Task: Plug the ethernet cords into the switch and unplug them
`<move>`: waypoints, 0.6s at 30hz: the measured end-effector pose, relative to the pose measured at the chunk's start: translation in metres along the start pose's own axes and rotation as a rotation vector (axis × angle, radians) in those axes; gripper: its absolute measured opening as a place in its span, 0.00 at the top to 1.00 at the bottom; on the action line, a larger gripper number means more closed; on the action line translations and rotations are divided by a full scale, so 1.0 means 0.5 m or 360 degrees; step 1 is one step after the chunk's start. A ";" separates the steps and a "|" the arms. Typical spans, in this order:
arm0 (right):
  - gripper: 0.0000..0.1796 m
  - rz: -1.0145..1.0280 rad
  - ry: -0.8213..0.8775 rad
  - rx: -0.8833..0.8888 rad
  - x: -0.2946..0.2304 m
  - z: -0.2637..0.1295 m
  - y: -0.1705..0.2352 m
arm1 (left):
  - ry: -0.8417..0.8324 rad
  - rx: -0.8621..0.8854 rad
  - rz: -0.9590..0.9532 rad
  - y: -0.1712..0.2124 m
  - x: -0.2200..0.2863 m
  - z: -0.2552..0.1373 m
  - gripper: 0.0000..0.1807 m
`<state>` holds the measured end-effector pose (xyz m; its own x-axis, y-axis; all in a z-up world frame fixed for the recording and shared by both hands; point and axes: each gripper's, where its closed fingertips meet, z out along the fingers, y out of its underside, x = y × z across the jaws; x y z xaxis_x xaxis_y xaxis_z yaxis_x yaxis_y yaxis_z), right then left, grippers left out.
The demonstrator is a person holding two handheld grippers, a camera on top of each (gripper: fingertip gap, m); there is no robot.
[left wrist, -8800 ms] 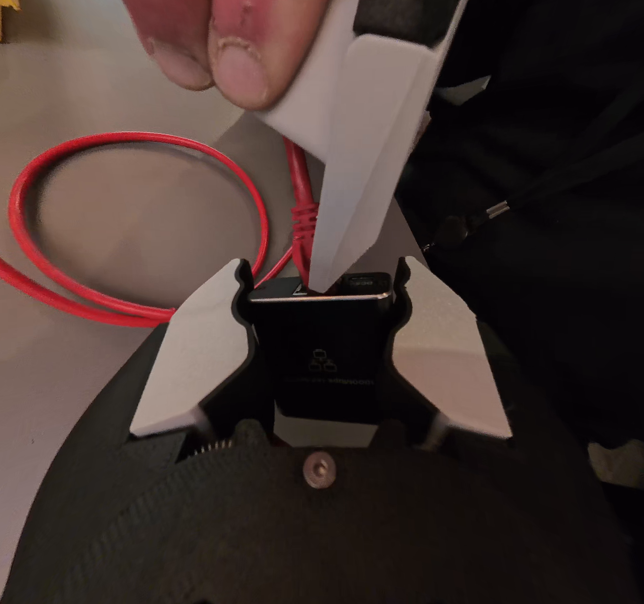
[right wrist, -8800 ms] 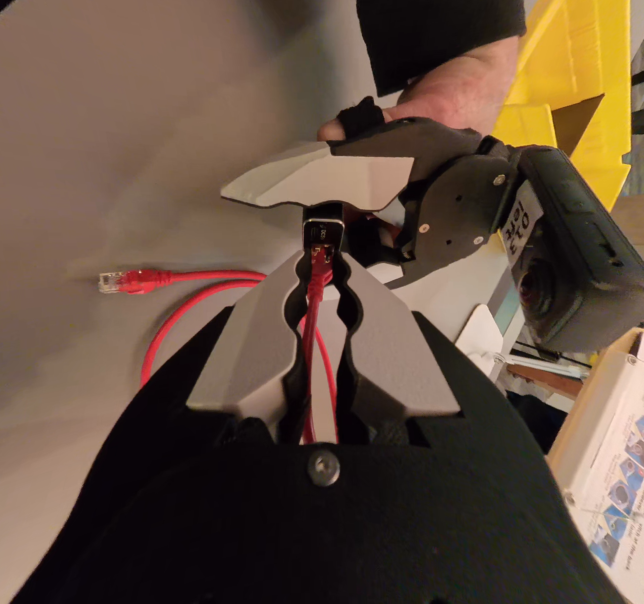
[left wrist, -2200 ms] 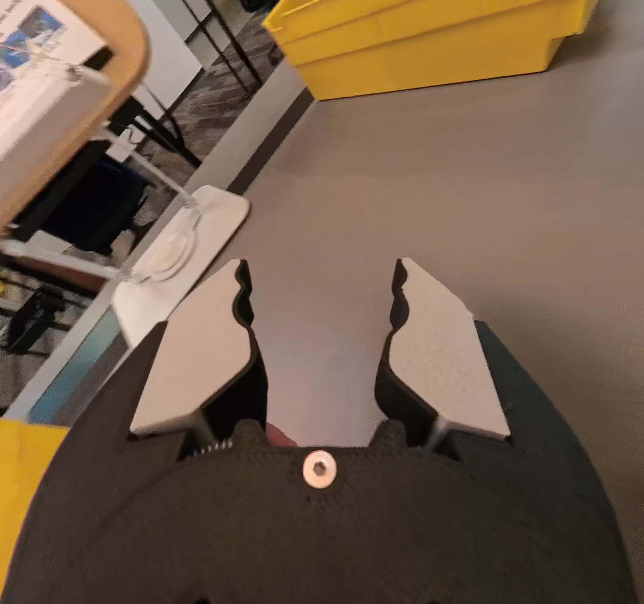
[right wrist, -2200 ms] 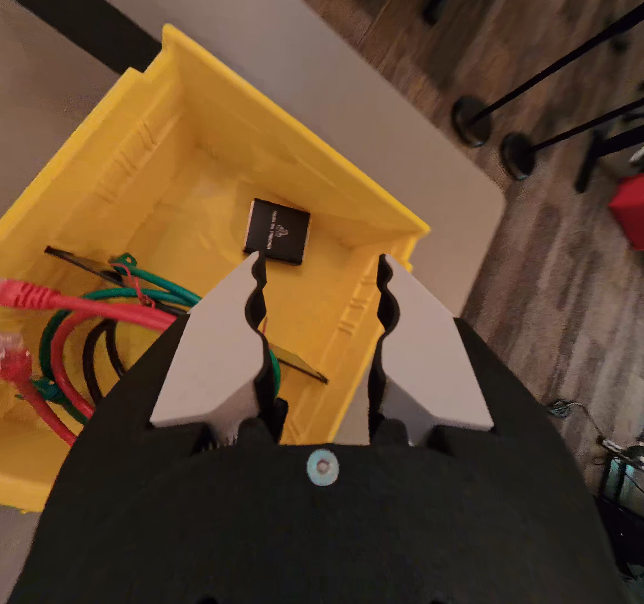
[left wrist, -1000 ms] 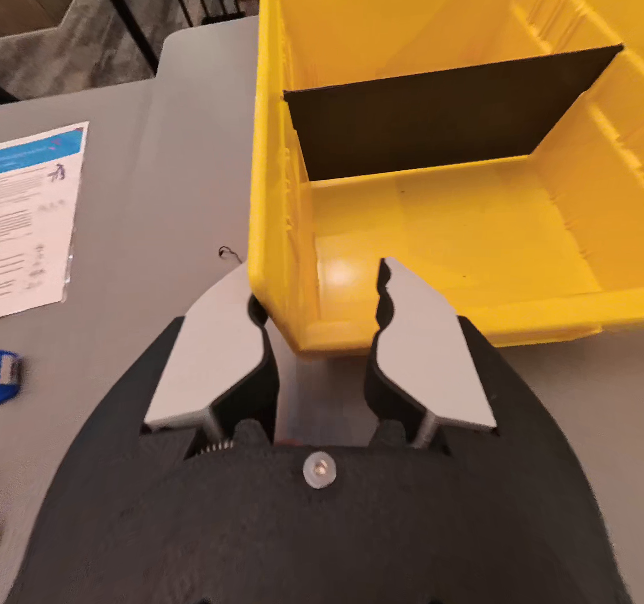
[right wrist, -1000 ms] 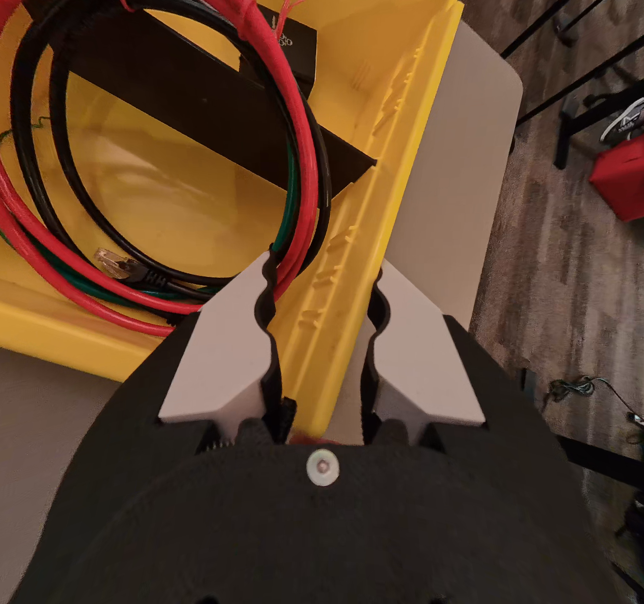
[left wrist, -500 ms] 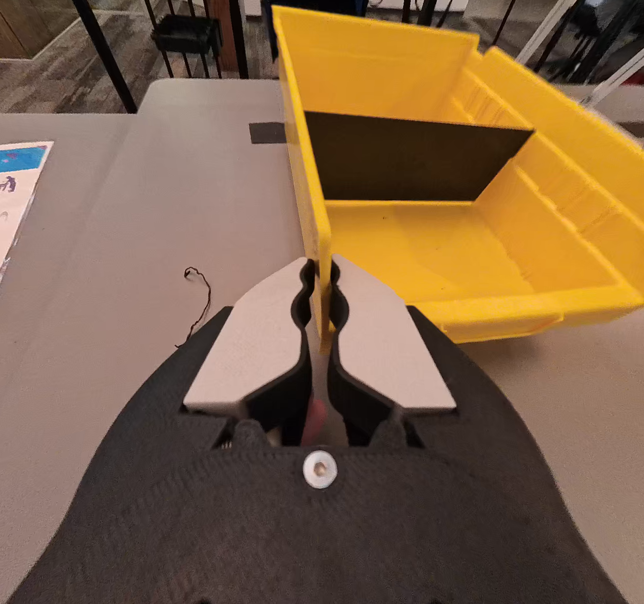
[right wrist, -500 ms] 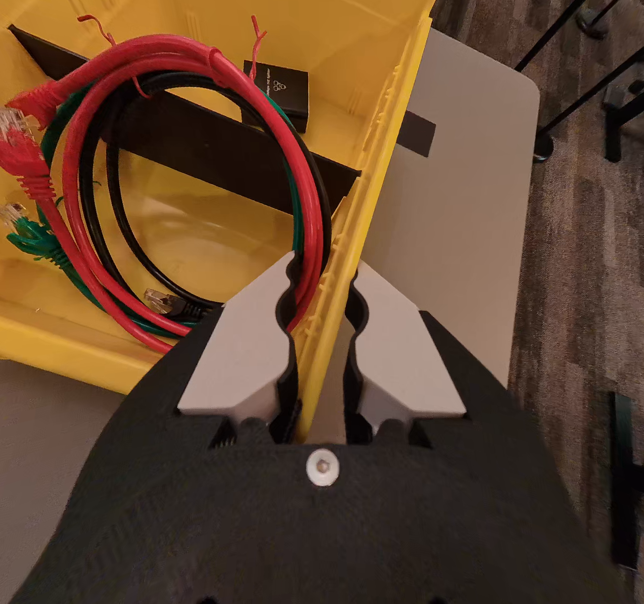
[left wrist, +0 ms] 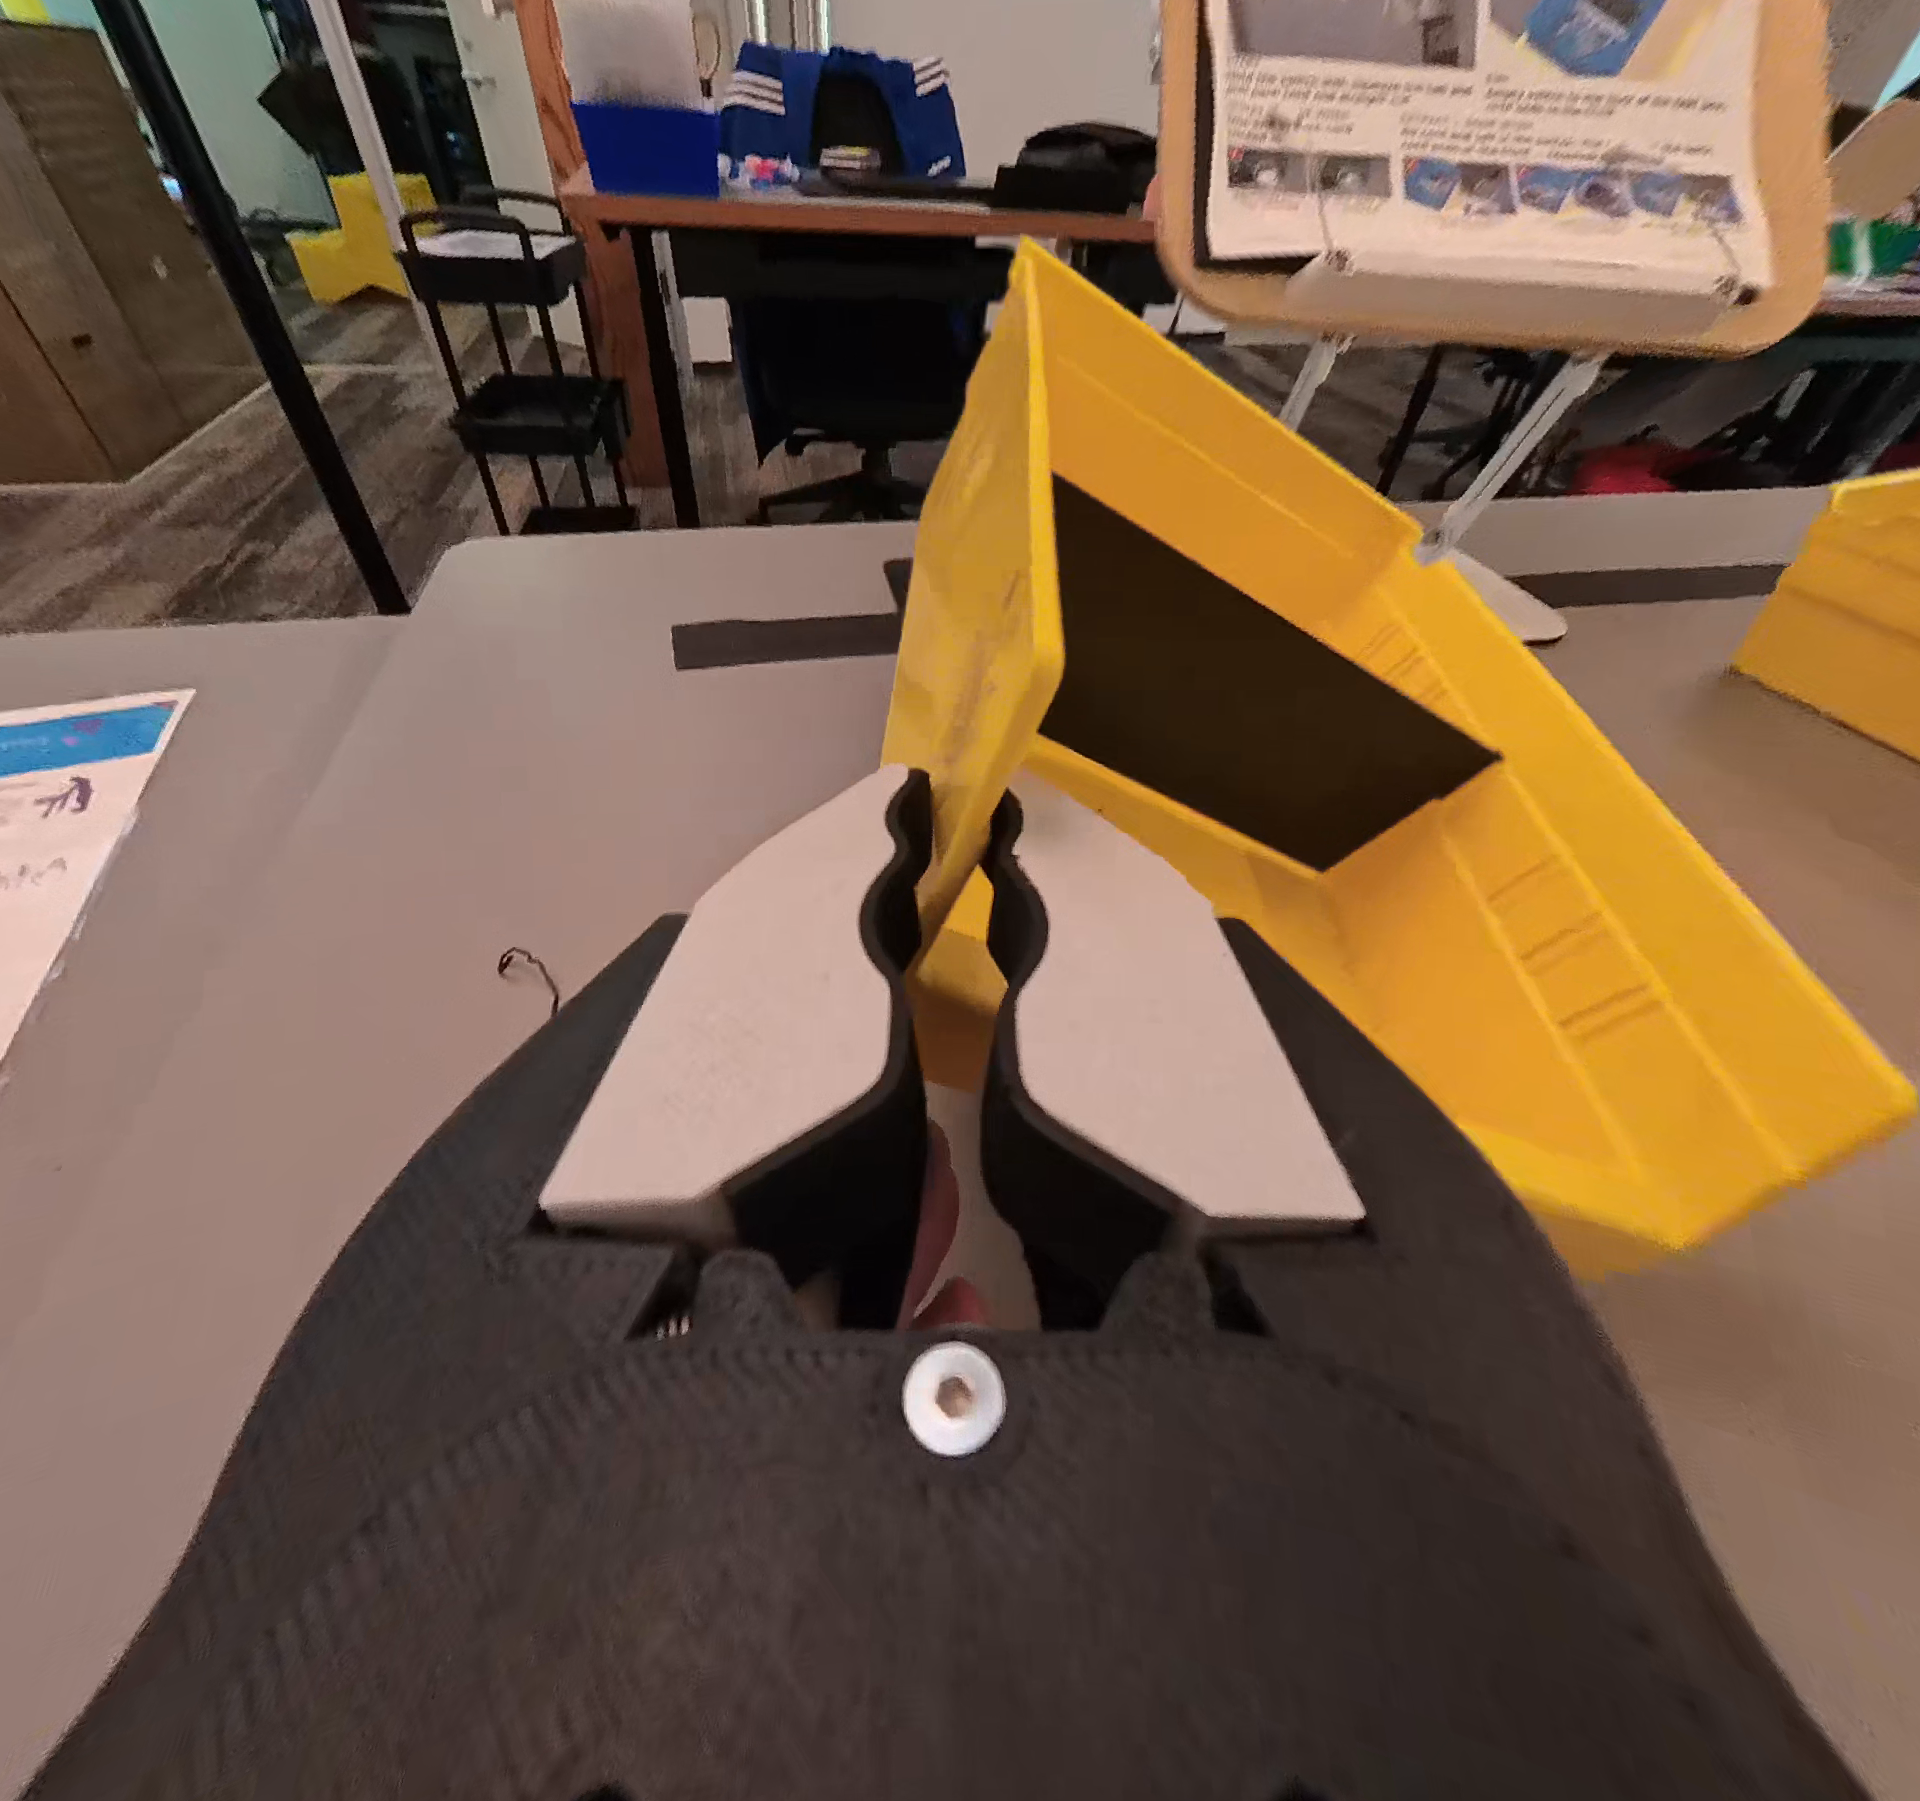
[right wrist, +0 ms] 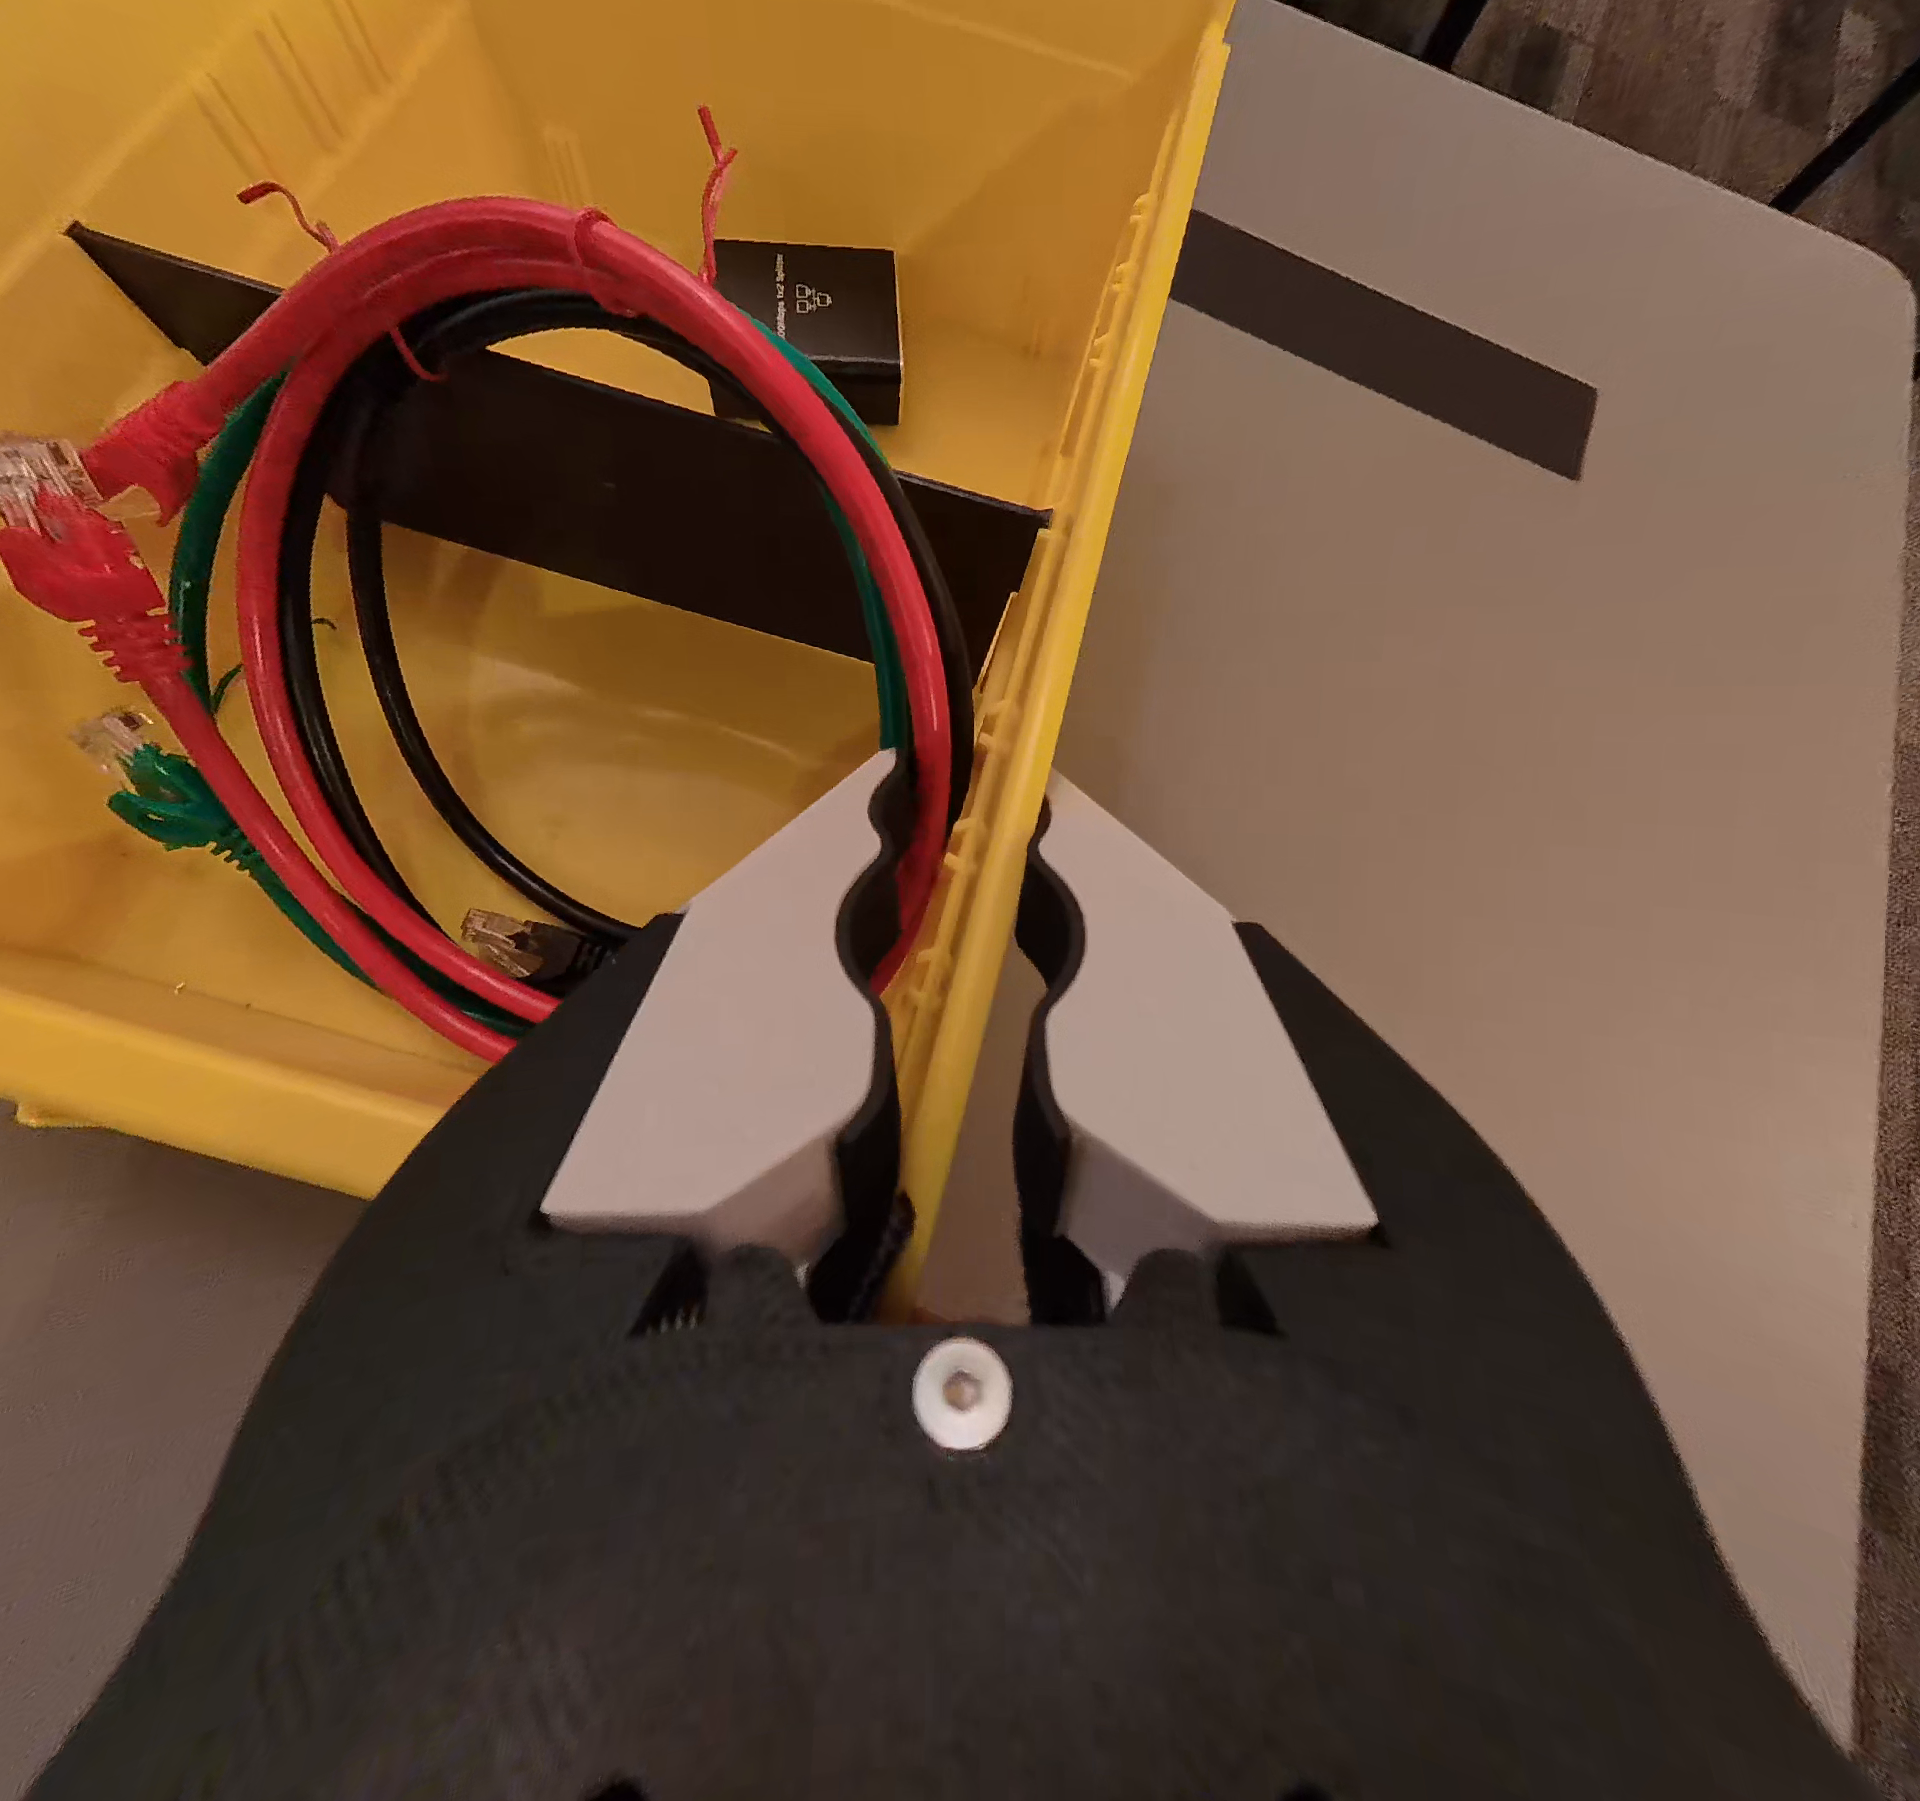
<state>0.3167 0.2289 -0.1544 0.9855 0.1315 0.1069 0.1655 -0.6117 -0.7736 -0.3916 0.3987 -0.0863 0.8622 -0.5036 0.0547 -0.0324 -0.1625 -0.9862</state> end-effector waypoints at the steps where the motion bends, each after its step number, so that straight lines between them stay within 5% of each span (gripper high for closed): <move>1: 0.92 -0.0004 0.0000 0.0002 -0.015 -0.002 0.000 | 0.0010 0.0022 0.0003 -0.009 0.006 -0.007 0.96; 18: 0.70 0.0036 -0.0324 0.0122 -0.345 -0.004 -0.030 | -0.0037 0.0245 0.0120 -0.096 0.048 -0.144 0.95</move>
<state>0.1443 0.2137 -0.1600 0.9601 0.2778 -0.0335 0.1324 -0.5565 -0.8203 -0.4059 0.3333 -0.0266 0.8718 -0.4894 -0.0224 -0.0215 0.0076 -0.9997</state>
